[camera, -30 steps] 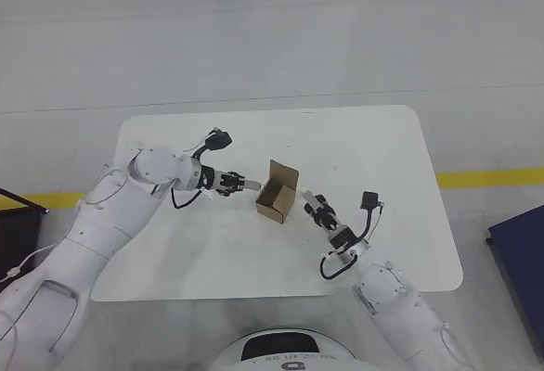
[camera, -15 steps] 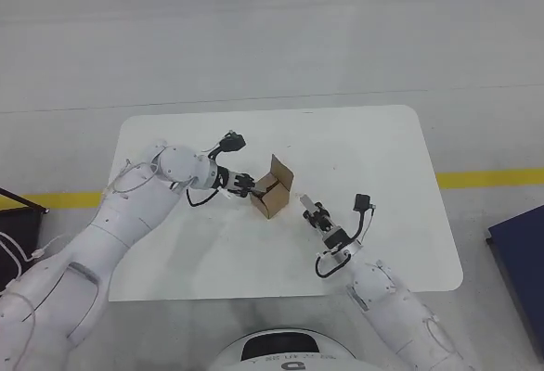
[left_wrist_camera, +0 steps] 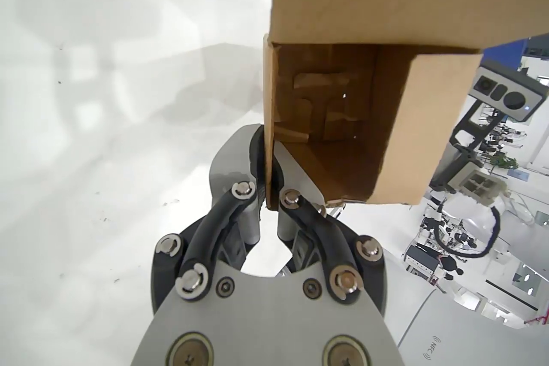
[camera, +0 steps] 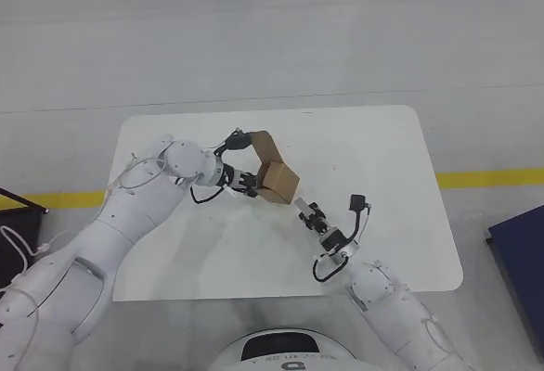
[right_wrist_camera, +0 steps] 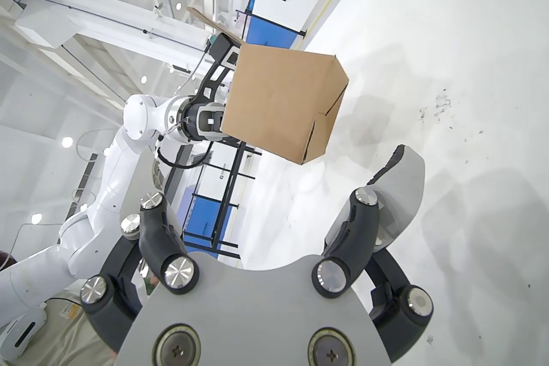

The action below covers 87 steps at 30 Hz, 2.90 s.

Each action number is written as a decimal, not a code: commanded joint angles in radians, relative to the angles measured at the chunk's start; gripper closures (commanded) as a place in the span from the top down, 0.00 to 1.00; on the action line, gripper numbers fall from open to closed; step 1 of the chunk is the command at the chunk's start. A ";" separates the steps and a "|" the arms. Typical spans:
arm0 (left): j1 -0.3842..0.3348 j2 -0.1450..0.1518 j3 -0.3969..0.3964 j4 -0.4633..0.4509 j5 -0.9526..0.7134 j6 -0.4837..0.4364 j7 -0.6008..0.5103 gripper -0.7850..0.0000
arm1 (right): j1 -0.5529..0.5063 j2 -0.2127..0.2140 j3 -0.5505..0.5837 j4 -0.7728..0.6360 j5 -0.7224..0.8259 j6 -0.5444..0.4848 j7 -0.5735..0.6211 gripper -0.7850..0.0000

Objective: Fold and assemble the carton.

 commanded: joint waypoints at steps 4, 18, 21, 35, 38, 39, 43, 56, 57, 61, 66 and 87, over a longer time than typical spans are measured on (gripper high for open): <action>0.012 0.030 -0.032 -0.106 0.080 0.125 -0.057 0.00 | -0.003 -0.001 0.003 -0.006 -0.012 -0.011 -0.005 1.00; 0.203 0.128 -0.205 -0.347 0.112 0.309 -0.140 1.00 | 0.041 -0.006 -0.004 0.009 -0.026 0.014 0.046 1.00; 0.232 0.146 -0.291 -0.347 0.009 0.313 -0.156 1.00 | 0.066 -0.009 -0.014 0.021 -0.037 0.022 0.057 1.00; 0.332 0.198 -0.600 -0.249 -0.316 0.279 -0.064 1.00 | 0.088 -0.005 -0.091 -0.061 -0.533 0.144 0.084 1.00; 0.299 0.177 -0.533 -0.213 -0.324 0.270 -0.034 1.00 | 0.078 -0.003 -0.122 -0.094 -0.698 0.222 0.081 0.95; 0.286 0.168 -0.508 -0.198 -0.340 0.271 -0.031 1.00 | 0.074 -0.004 -0.132 -0.105 -0.752 0.253 0.074 0.94; 0.211 0.123 -0.373 -0.128 -0.334 0.299 -0.024 1.00 | 0.063 -0.007 -0.176 -0.122 -0.953 0.392 0.044 0.96; 0.043 0.010 -0.158 0.156 -0.333 0.277 -0.045 1.00 | 0.071 -0.019 -0.163 -0.100 -1.028 0.575 -0.020 1.00; 0.038 0.007 -0.153 0.170 -0.331 0.271 -0.056 1.00 | 0.072 -0.018 -0.152 -0.099 -1.023 0.578 -0.028 1.00; 0.027 -0.002 -0.139 0.207 -0.327 0.230 -0.104 0.99 | 0.077 -0.016 -0.109 -0.080 -1.017 0.613 -0.060 1.00; 0.026 -0.003 -0.131 0.226 -0.301 0.180 -0.154 0.85 | 0.077 -0.021 -0.081 -0.074 -0.995 0.658 -0.112 1.00; 0.121 0.039 -0.207 0.093 -0.279 0.161 -0.133 0.87 | 0.010 -0.045 0.040 -0.018 0.021 0.075 -0.037 1.00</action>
